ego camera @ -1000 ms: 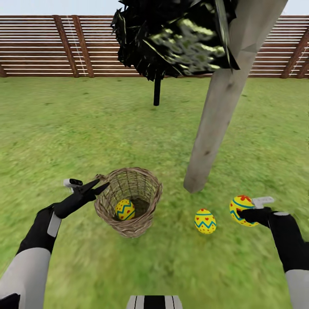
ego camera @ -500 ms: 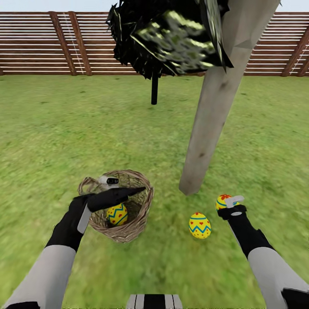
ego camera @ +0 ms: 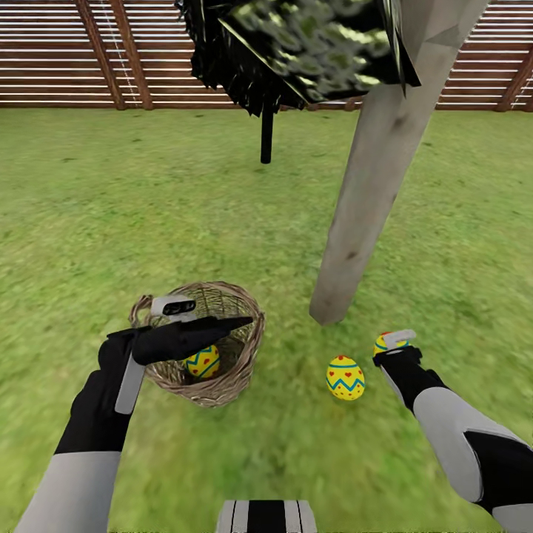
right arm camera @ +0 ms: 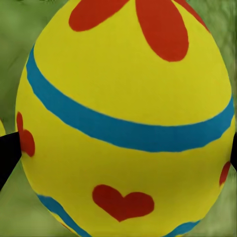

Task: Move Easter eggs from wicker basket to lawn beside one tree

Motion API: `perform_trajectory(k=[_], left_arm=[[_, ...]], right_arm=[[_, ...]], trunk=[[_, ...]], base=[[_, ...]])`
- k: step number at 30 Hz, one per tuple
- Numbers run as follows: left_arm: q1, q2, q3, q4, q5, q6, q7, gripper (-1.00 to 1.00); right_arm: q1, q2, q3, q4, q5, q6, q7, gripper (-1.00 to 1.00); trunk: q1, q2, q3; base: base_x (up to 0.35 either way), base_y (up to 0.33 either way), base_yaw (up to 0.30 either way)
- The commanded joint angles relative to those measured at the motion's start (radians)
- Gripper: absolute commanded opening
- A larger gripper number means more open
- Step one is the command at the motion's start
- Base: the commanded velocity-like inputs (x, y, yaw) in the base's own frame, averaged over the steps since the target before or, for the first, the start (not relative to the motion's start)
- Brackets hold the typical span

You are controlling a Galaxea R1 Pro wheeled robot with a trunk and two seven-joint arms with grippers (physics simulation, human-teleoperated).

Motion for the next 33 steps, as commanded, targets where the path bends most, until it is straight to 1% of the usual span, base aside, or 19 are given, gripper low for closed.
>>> perform_trajectory(k=[1,5,21,22,25,33], left_arm=[[0.0,-0.002,0.001,-0.002,-0.002,0.012,-0.005,1.0],[0.0,-0.001,0.001,-0.001,0.005,0.012,-0.005,1.0],[0.0,-0.007,0.001,0.002,0.005,0.015,-0.005,1.0],[0.0,-0.007,0.001,0.002,0.005,0.015,-0.005,1.0],[0.0,-0.006,0.001,0.003,0.005,0.015,-0.005,1.0],[0.0,-0.005,0.001,0.005,0.005,0.015,-0.005,1.0]], right_arm=[[-0.002,0.0,-0.004,-0.006,0.006,0.004,0.0,-1.0],[-0.004,0.002,-0.004,-0.028,0.006,0.004,0.0,-1.0],[-0.004,0.002,-0.002,-0.012,0.012,0.002,0.0,-1.0],[-0.004,0.002,-0.003,-0.012,0.011,0.0,0.0,-1.0],[-0.003,0.002,-0.003,-0.011,0.011,-0.04,0.0,-1.0],[-0.002,0.002,-0.002,-0.018,0.012,-0.051,0.009,-1.0]], trunk=[[0.0,-0.001,-0.005],[0.002,-0.001,-0.02],[0.009,-0.005,-0.082],[0.01,-0.005,-0.086],[0.011,-0.006,-0.097],[0.015,-0.008,-0.128]], base=[[0.0,0.0,0.0],[0.0,0.0,0.0],[0.0,0.0,0.0],[0.0,0.0,0.0],[0.0,0.0,0.0],[0.0,0.0,0.0]])
